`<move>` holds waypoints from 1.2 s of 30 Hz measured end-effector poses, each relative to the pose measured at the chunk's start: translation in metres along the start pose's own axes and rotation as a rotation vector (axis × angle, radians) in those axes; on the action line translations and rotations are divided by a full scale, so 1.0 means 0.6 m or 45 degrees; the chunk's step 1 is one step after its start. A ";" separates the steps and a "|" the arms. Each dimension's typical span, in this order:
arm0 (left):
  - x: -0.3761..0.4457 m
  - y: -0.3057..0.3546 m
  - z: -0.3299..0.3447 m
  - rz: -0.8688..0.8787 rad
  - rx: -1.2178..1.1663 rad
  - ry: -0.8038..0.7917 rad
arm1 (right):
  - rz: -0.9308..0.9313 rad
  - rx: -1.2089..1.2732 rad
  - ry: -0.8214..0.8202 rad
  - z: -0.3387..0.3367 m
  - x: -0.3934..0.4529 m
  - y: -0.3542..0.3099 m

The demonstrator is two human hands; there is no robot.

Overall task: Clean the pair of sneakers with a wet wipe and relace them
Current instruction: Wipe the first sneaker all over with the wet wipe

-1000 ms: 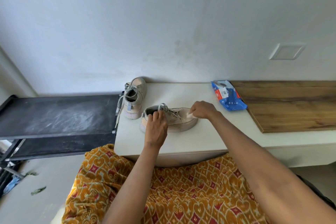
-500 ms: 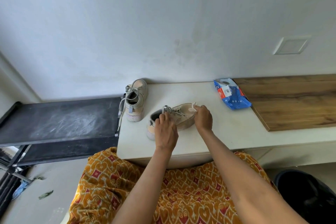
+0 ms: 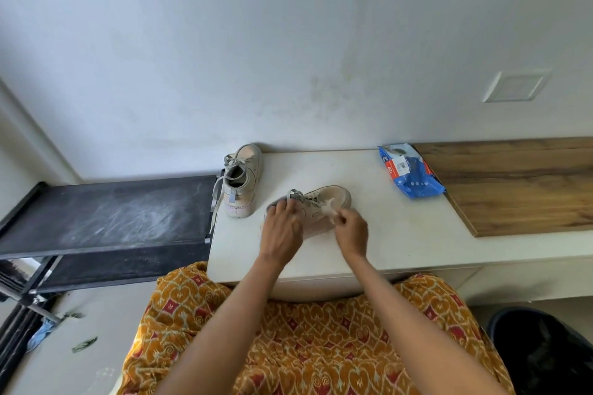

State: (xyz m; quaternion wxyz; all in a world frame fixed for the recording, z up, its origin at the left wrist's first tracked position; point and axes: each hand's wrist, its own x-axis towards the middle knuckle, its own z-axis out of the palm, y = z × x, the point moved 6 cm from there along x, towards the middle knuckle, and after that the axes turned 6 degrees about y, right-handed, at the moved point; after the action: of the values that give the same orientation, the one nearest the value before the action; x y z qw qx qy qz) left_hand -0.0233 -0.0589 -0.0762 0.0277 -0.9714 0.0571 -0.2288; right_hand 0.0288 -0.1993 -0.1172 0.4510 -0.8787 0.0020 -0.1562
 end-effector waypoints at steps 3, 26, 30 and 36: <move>-0.015 -0.029 -0.010 0.223 0.057 0.104 | 0.203 -0.123 0.100 -0.018 0.045 0.033; 0.052 0.042 0.003 -0.234 0.018 -0.054 | 0.328 -0.016 -0.130 0.079 0.070 -0.001; 0.053 0.041 0.009 -0.221 0.020 0.016 | 0.283 0.192 0.002 0.064 0.008 -0.007; 0.038 0.028 0.007 -0.050 -0.015 0.139 | 0.349 0.315 0.047 0.031 0.022 0.005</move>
State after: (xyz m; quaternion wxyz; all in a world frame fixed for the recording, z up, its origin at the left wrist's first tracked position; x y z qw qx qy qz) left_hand -0.0030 -0.0781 -0.0715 0.0144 -0.9585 0.0409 -0.2817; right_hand 0.0469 -0.1880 -0.1264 0.5727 -0.8049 0.1108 -0.1085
